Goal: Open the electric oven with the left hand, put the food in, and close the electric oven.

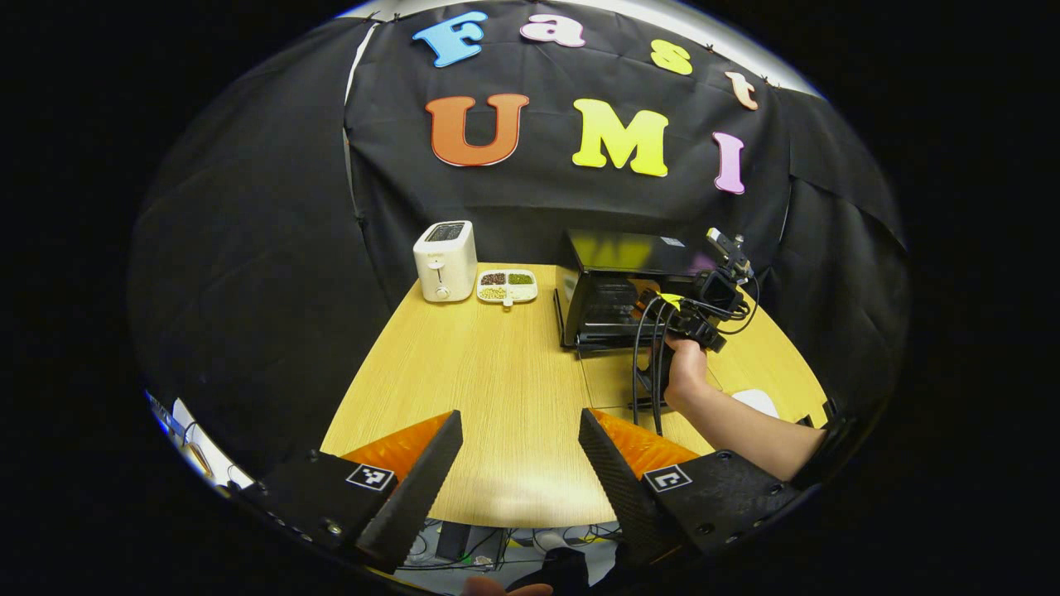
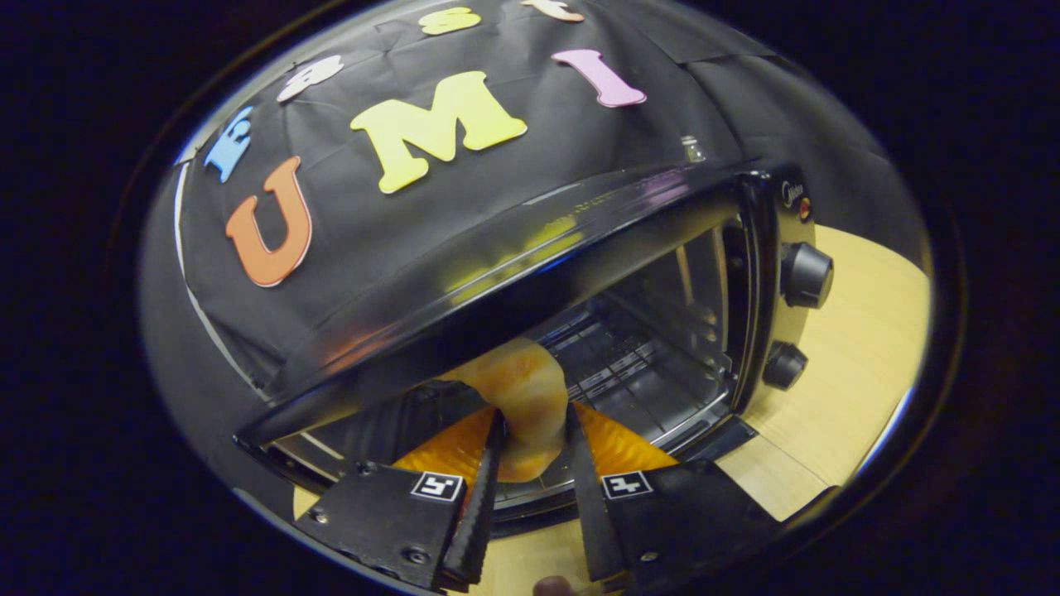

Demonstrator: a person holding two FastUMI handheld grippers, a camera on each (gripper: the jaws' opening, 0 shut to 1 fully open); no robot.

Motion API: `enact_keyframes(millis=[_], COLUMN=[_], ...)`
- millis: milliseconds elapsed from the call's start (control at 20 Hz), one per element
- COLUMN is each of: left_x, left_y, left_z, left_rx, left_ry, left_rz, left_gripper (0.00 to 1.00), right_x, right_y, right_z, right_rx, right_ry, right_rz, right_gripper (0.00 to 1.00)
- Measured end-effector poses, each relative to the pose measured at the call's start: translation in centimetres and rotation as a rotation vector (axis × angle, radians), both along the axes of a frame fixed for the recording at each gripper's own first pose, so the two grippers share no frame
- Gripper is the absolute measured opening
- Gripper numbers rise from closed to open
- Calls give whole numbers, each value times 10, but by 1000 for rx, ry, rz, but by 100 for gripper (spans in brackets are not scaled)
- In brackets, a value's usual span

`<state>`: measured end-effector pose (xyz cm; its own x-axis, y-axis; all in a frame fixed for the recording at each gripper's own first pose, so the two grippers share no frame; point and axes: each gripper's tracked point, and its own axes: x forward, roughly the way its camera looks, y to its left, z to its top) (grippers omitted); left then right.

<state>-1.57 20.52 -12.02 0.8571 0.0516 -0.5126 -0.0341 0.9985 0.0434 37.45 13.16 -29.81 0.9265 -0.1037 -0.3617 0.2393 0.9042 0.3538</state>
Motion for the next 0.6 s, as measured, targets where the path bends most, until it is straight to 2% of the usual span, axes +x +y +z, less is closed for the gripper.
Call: enact_keyframes(millis=[100, 300, 500, 600], left_x=[1, 6, 11, 18], left_y=[-6, -17, -38, -48], left_z=[2, 14, 32, 38], left_rx=[6, -20, -63, -76], left_ry=[-10, -44, -103, -136], left_rz=[-16, -27, -50, -61], left_gripper=[93, 94, 94, 94], right_x=[-5, -29, -71, -107], right_y=[2, 2, 15, 13], right_z=[6, 25, 36, 47], right_rx=[-32, -94, -145, -182], right_ry=[-12, -39, -2, 2], right_rz=[23, 52, 162, 204], right_gripper=[53, 77, 84, 87])
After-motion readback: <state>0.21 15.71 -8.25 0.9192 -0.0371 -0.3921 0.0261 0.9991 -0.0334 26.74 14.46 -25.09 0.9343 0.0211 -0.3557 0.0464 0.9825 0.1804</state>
